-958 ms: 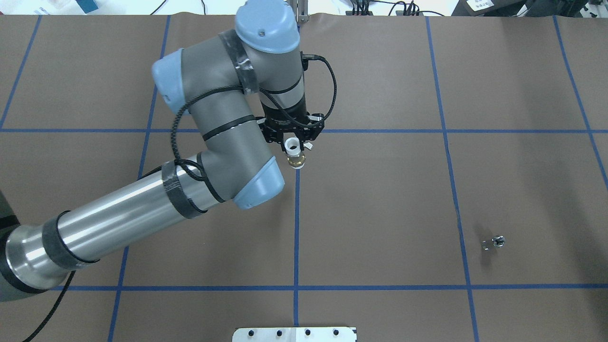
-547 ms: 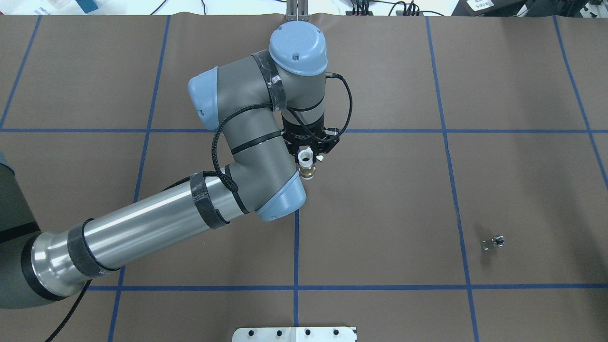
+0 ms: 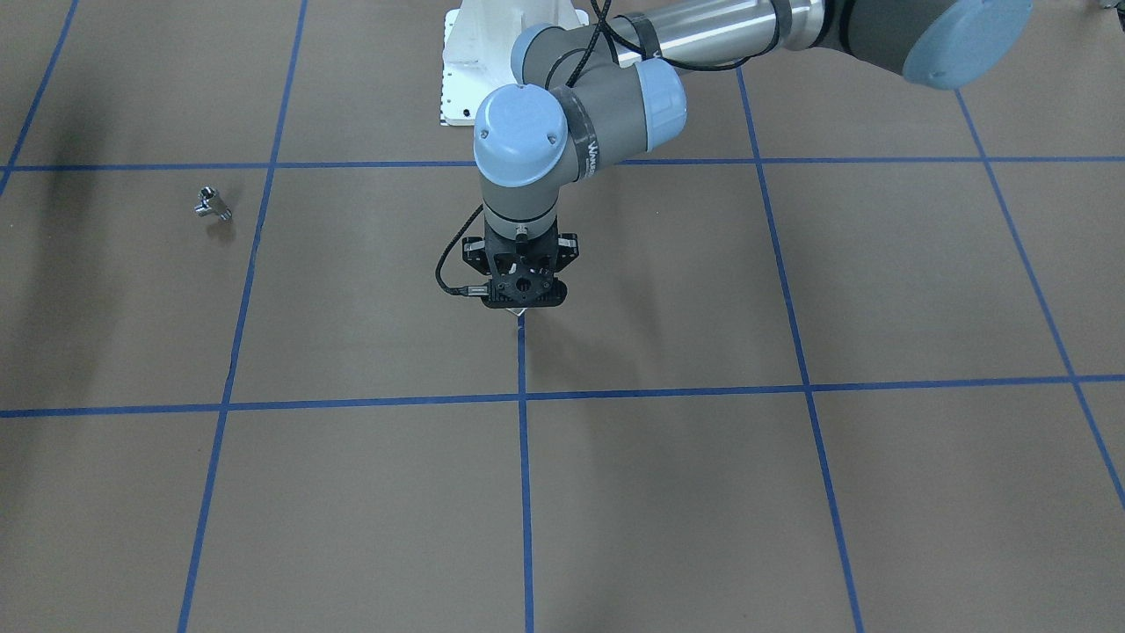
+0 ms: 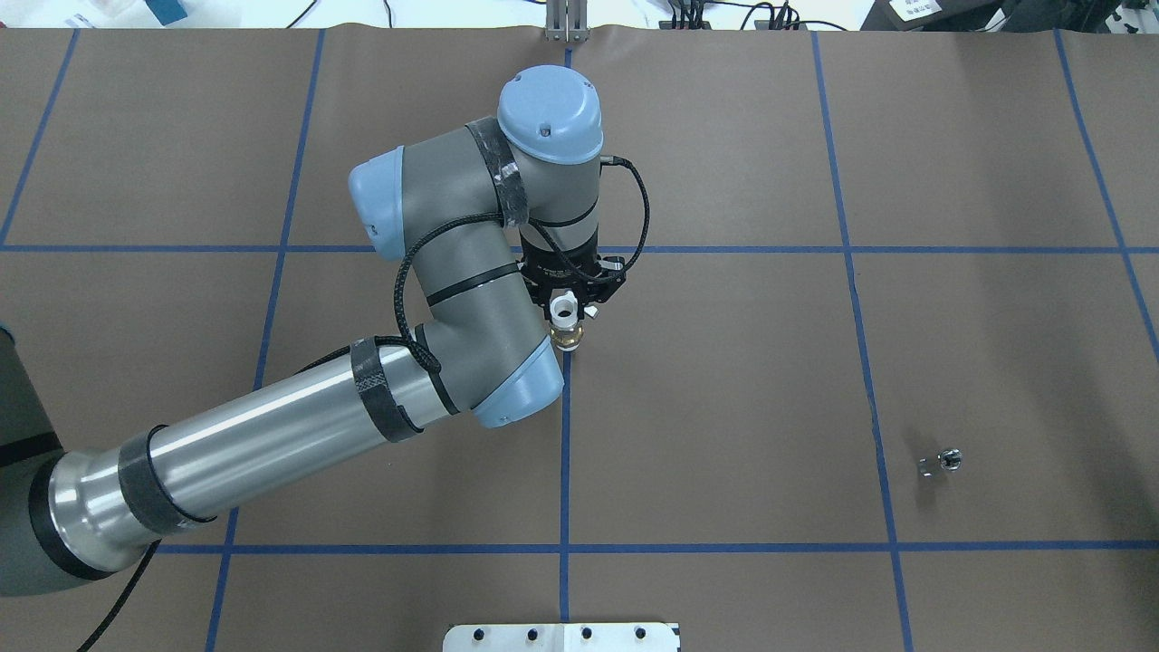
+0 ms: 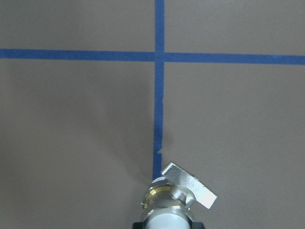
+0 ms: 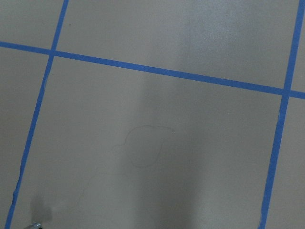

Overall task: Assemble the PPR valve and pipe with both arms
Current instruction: 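Lower the valve upright onto the table center with the left gripper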

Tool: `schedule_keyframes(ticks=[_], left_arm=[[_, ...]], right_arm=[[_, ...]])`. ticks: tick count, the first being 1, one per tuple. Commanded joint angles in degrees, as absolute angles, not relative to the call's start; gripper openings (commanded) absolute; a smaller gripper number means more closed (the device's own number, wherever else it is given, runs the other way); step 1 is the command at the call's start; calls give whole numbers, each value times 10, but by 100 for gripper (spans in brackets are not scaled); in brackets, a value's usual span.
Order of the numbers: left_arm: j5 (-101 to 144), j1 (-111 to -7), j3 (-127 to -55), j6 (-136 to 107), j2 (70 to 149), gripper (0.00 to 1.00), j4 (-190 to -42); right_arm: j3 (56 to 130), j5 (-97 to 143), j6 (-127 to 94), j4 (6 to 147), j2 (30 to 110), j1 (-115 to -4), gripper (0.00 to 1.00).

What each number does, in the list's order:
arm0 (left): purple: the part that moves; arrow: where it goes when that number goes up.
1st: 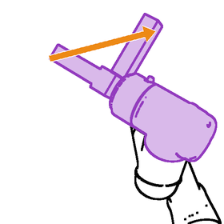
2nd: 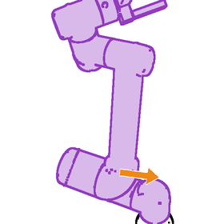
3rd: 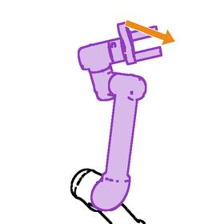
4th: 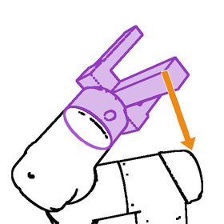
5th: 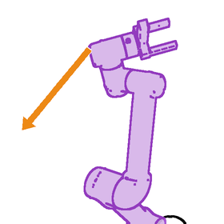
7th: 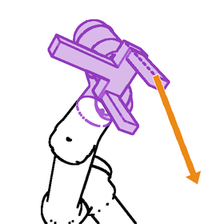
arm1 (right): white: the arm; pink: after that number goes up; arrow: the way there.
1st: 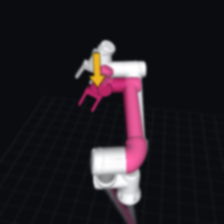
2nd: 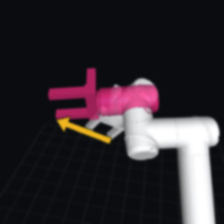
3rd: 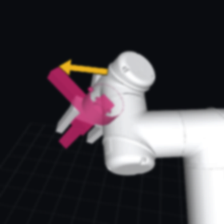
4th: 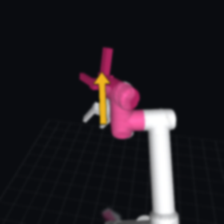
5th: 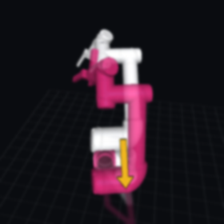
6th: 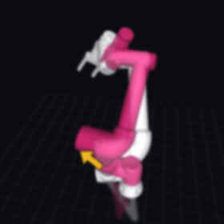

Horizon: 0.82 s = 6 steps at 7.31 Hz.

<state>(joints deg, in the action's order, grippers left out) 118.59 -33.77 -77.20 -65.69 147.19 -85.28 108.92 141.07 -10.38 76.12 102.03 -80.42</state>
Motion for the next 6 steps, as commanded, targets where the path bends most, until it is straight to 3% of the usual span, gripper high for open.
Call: schedule_keyframes(ticks=[1, 6], left_arm=[[1186, -338, -772, -659, 1469, 0, -860], [1186, -331, -773, -664, 1469, 0, -860]], right_arm=[[1091, 1411, -105, 761, 1019, -804, 100], [1091, 1411, -105, 761, 1018, -804, 100]])
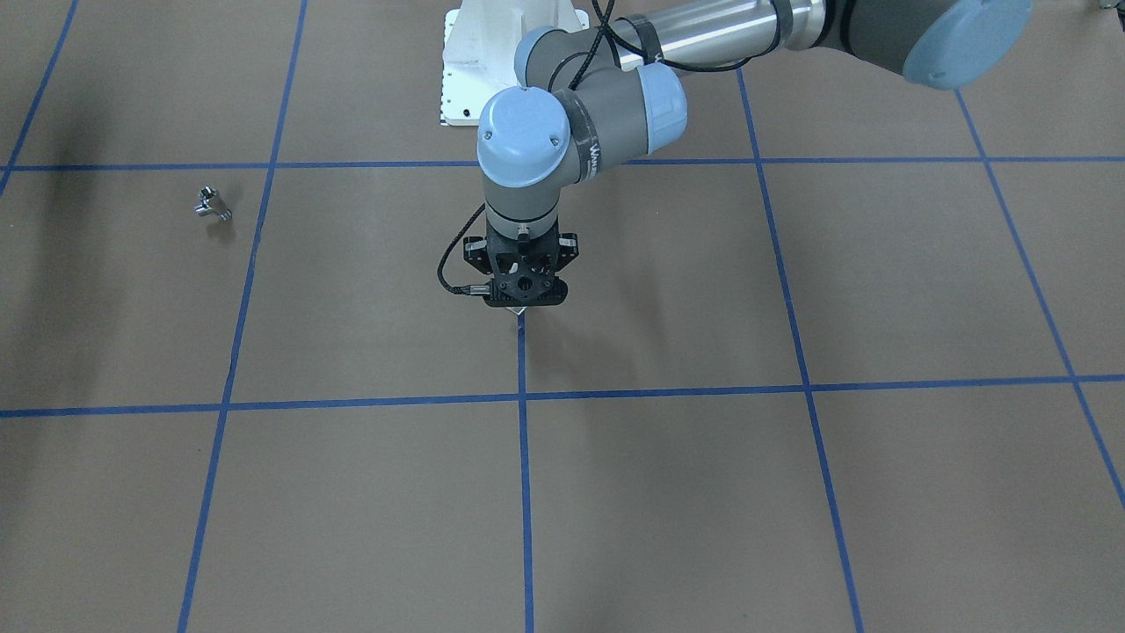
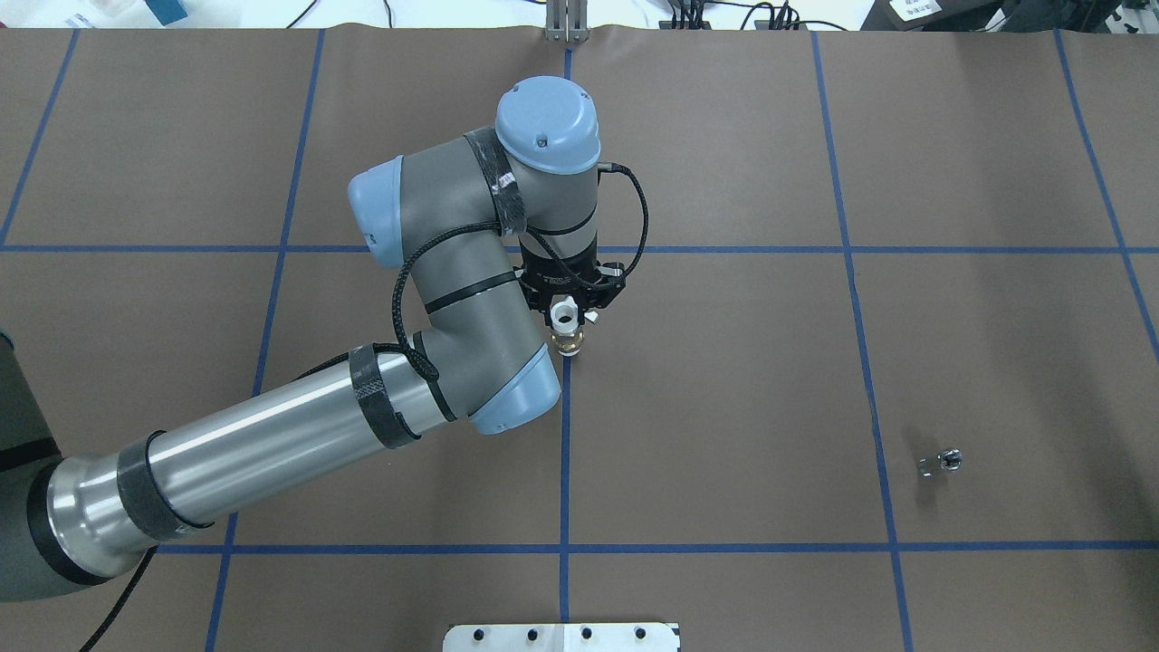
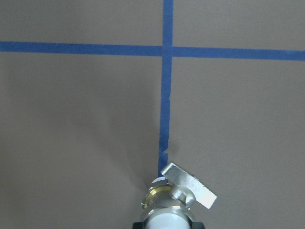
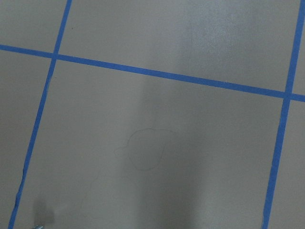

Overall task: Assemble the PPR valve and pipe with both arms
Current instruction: 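Lower the valve upright onto the table center with the left gripper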

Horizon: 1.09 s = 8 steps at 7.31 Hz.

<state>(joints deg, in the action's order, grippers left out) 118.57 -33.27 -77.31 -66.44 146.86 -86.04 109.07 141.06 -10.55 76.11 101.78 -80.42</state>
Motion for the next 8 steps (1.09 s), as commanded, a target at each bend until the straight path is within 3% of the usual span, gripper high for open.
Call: schedule_keyframes(ticks=[1, 4, 5, 6, 7, 8], left_arm=[[1187, -331, -773, -664, 1468, 0, -860], [1186, -330, -773, -664, 1467, 0, -860], [1186, -329, -773, -664, 1467, 9, -860], [1186, -330, -773, -664, 1467, 24, -860], [1186, -330, -773, -664, 1467, 59, -860], [1186, -330, -774, -664, 1467, 73, -860]], right_arm=[[1090, 1411, -105, 761, 1018, -804, 100], [1089, 1405, -120, 762, 1017, -804, 100], [1089, 1404, -120, 762, 1016, -804, 100], [1089, 1404, -122, 761, 1015, -804, 100], [1090, 1404, -128, 761, 1015, -804, 100], [1090, 1405, -130, 761, 1015, -804, 100]])
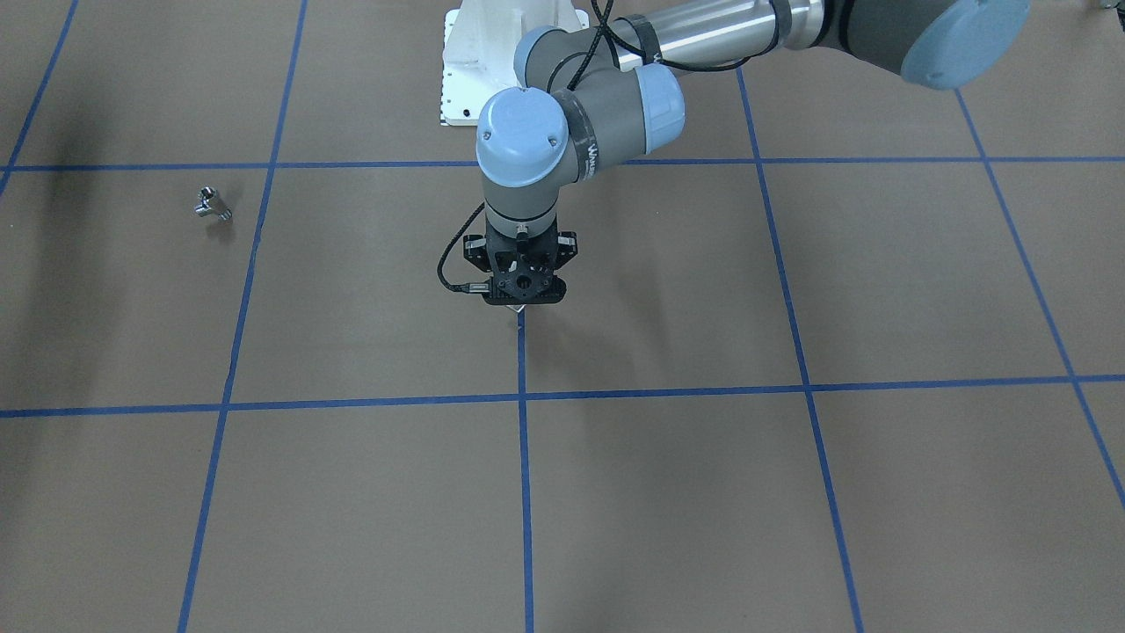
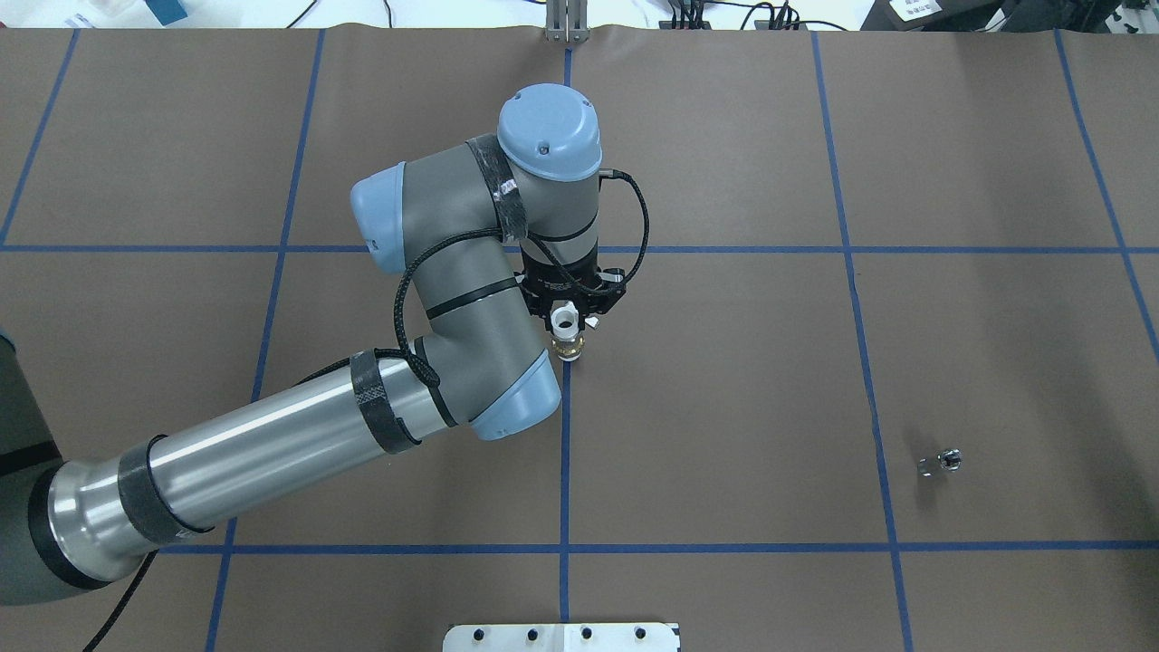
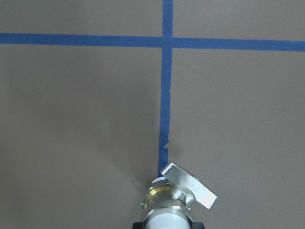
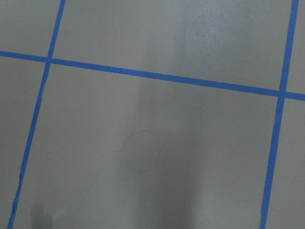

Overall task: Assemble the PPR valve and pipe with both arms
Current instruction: 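Lower the valve upright onto the table center with the left gripper, then open the left gripper and lift it off the valve while the right arm reaches in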

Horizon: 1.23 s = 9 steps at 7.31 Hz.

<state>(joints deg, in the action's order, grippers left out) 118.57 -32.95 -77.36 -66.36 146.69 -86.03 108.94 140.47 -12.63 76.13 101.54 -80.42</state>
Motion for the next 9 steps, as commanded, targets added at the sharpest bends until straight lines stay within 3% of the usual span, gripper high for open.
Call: schedule_keyframes(ticks=[1, 3, 4, 6, 9], left_arm=[[1186, -330, -774, -664, 1466, 85, -860], [1182, -333, -786, -661, 1466, 91, -856], [1186, -342, -833, -660, 1443, 92, -848], [1188, -359, -977, -657, 1336, 96, -846], [1190, -395, -1099, -569, 1198, 96, -846]], right_arm=[[1090, 1405, -130, 761, 1015, -803, 100], [1090, 1406, -131, 761, 1014, -798, 100], [1091, 1406, -153, 761, 1014, -782, 100], [1099, 1349, -342, 691, 1007, -695, 99], [1160, 1241, -553, 642, 1014, -522, 97]])
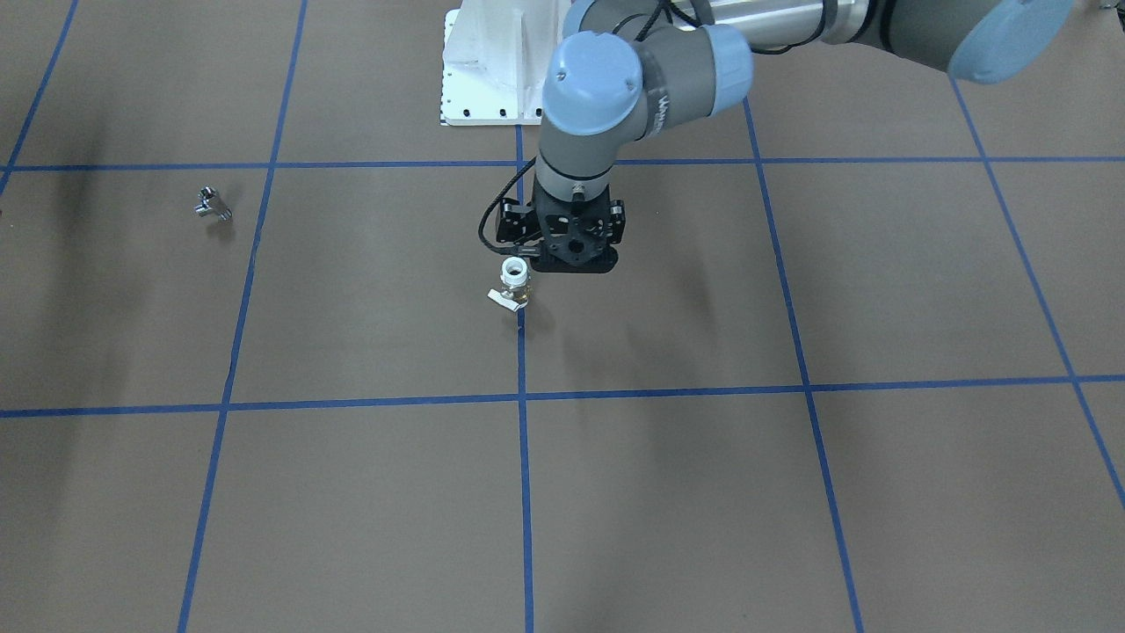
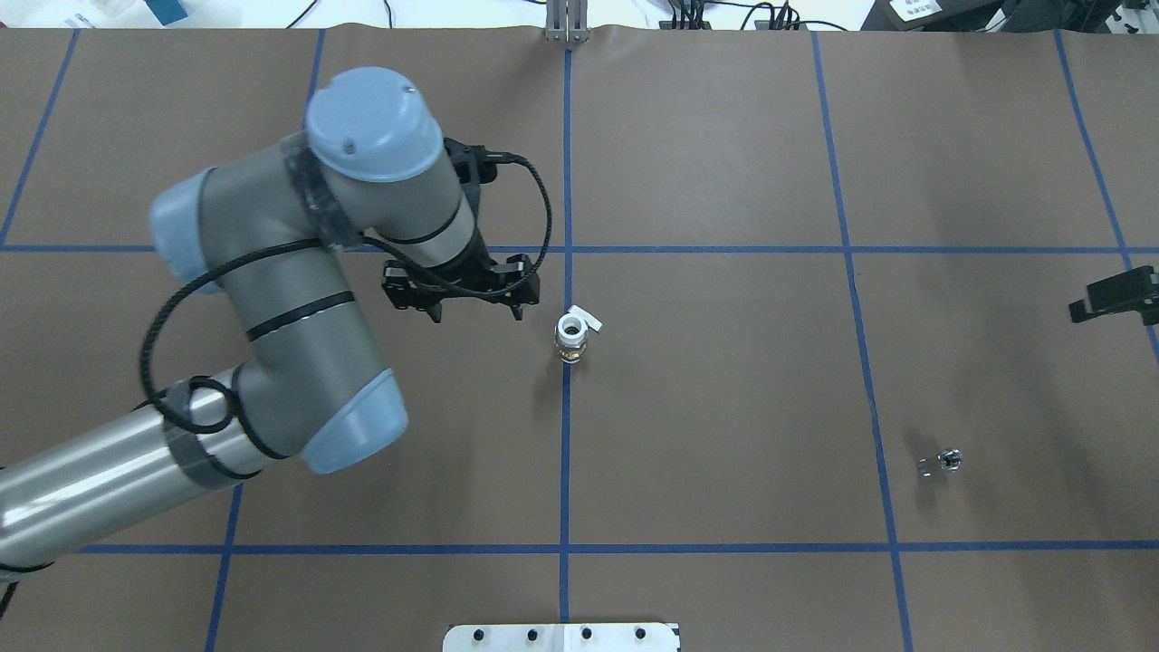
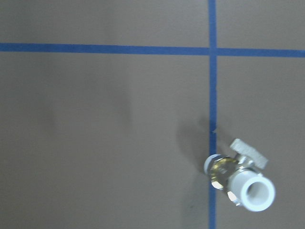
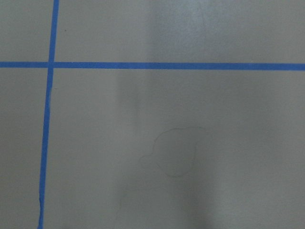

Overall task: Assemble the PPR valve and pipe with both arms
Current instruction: 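Open the left gripper and lift it off the valve while the right arm reaches in, then lower the right gripper onto the small silver fitting and grasp it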

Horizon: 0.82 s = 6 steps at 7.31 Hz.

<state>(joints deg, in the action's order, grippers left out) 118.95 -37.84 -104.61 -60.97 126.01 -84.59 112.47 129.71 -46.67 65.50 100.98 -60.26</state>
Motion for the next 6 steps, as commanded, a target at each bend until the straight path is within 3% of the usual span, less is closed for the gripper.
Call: schedule_keyframes(ticks=[1, 3, 6], left_arm=[[1191, -410, -1106, -547, 1186, 96, -845], [1211, -432, -1114, -517, 1166, 98, -838], [1215, -435, -1116, -517, 1165, 98, -833]], right_arm=[[1174, 1238, -578, 642, 1016, -492, 97], [1194, 1150, -646, 642, 1028, -397, 95], [1198, 1146, -693, 642, 1029, -353, 91]])
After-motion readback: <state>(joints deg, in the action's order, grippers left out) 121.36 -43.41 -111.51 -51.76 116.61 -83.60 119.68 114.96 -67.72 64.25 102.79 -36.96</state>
